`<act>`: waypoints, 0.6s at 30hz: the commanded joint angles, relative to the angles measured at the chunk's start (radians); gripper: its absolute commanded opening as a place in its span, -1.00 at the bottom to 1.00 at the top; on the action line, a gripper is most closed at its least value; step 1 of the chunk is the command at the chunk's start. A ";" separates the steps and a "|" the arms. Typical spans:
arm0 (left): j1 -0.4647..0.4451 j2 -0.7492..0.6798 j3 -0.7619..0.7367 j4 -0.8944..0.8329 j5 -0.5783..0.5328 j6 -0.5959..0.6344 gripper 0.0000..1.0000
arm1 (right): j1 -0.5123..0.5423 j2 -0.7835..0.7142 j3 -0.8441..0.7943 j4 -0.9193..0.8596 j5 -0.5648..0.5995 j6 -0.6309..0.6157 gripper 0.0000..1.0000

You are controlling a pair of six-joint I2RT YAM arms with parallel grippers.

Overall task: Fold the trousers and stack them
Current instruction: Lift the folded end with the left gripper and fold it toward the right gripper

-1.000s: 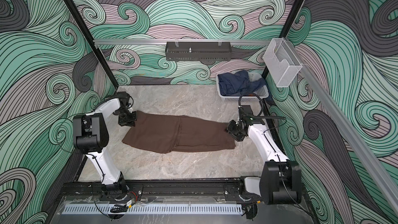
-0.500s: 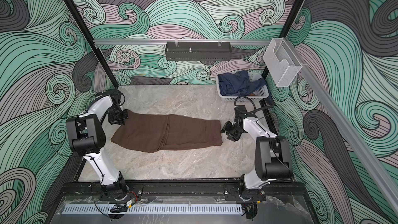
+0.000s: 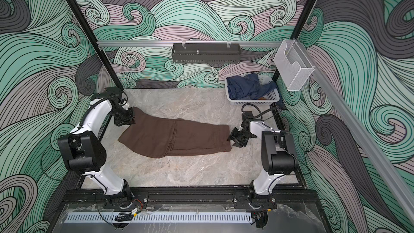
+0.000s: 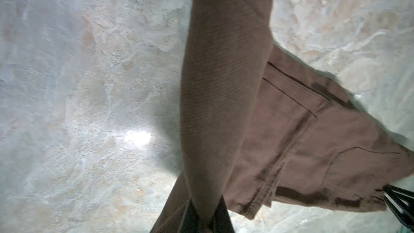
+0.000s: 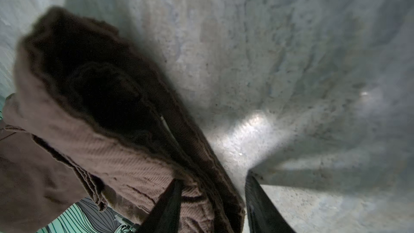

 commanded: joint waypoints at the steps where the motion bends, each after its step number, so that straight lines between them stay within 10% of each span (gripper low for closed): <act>1: -0.036 -0.041 0.032 -0.054 0.145 -0.079 -1.00 | -0.003 0.009 -0.004 0.021 -0.020 -0.002 -0.18; 18: -0.520 -0.057 0.021 0.174 0.176 -0.448 -1.00 | 0.039 0.033 -0.062 0.109 -0.074 0.031 -0.55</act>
